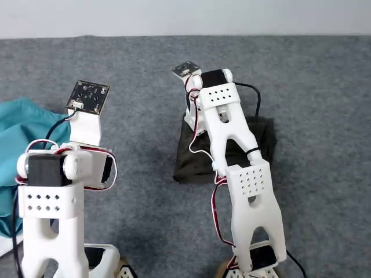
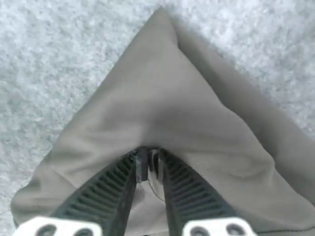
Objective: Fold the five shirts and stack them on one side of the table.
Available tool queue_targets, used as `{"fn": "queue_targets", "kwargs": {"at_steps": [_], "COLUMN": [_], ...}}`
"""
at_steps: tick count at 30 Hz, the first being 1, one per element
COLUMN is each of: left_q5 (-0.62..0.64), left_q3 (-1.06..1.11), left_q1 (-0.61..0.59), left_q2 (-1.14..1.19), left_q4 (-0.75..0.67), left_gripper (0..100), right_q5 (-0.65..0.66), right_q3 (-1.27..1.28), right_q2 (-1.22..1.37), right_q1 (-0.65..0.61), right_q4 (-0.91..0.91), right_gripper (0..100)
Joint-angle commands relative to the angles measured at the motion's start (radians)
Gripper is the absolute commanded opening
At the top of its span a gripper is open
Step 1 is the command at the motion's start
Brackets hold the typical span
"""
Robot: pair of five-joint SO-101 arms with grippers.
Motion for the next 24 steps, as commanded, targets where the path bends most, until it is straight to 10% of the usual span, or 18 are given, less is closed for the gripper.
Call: {"fn": "queue_targets", "kwargs": {"at_steps": [1,24], "left_q5": [-0.011,-0.011], "left_q3": [-0.002,-0.002], "left_q1": [-0.002,-0.002], "left_q2": [-0.02,-0.02], "left_q4": [0.0,-0.006], "left_gripper": [0,0], "right_q5": [-0.005,0.143], "right_q3": [-0.044,0.486], "right_q2": [-0.025,-0.426], "right_q1": [0.022,0.117], "right_q4": [0.042,0.045], "right_gripper": [4.7,0.9]}}
